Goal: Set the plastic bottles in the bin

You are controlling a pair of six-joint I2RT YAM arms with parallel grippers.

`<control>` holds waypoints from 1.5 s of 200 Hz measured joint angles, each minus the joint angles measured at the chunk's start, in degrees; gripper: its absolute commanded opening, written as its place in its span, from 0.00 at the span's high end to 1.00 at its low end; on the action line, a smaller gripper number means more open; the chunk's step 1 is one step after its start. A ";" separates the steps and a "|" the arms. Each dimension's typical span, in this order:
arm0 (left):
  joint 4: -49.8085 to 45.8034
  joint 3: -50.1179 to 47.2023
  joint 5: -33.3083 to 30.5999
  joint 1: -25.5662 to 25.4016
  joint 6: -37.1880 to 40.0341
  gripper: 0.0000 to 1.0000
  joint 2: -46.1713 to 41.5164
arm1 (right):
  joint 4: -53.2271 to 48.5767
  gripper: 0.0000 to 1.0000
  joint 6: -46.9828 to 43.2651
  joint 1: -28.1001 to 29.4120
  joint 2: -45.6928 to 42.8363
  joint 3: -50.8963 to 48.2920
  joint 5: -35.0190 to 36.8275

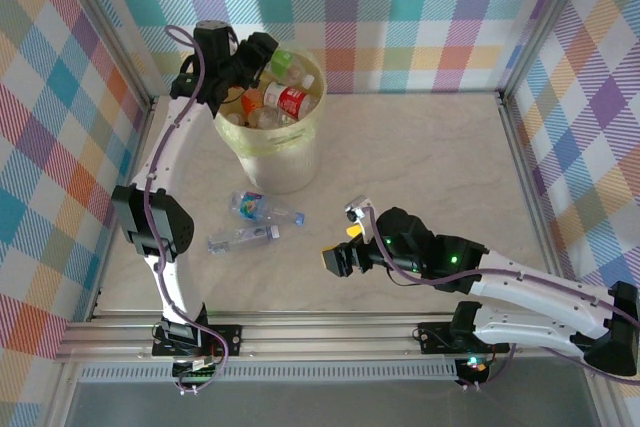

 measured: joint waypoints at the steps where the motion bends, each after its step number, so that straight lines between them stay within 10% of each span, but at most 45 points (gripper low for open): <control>1: 0.00 0.07 0.00 0.02 0.09 0.33 0.07 | 0.00 0.13 0.00 0.00 -0.02 0.00 0.00; 138: -12.61 4.72 -0.52 2.19 13.22 0.15 -3.45 | -0.68 0.13 0.00 0.00 1.73 -0.02 0.94; 236: -13.66 -27.08 10.27 2.47 31.15 0.00 -41.11 | -3.72 0.15 -10.93 -0.04 14.23 8.94 -2.51; 300: -26.32 -47.30 0.92 2.47 33.00 0.00 -62.12 | -5.62 0.15 -21.31 -0.44 33.35 20.81 -8.02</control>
